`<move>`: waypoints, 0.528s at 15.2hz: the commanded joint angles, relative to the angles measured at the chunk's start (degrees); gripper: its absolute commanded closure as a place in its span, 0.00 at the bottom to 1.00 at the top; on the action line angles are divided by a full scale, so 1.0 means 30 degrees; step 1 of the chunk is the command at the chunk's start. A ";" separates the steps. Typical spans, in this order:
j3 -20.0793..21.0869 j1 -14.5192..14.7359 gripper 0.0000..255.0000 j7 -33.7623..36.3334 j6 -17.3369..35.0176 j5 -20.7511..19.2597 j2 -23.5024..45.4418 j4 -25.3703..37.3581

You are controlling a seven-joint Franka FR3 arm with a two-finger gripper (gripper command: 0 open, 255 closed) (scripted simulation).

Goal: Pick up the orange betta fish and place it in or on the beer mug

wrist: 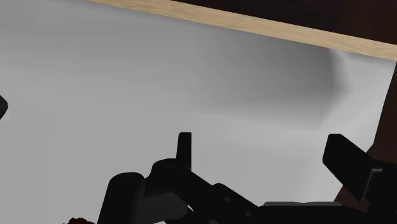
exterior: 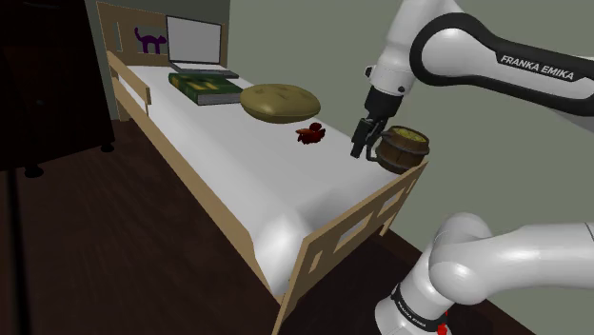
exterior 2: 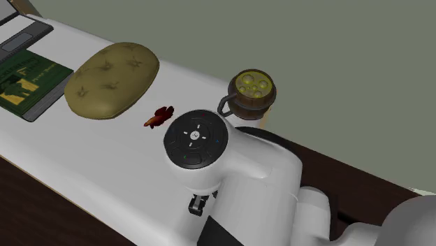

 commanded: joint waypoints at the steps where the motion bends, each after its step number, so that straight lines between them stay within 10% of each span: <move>1: 0.0000 0.0000 0.00 0.0000 0.0000 0.0000 0.0000 0.0000; 8: -0.3562 0.0615 0.00 -0.6473 0.2376 -0.1782 0.2907 0.1019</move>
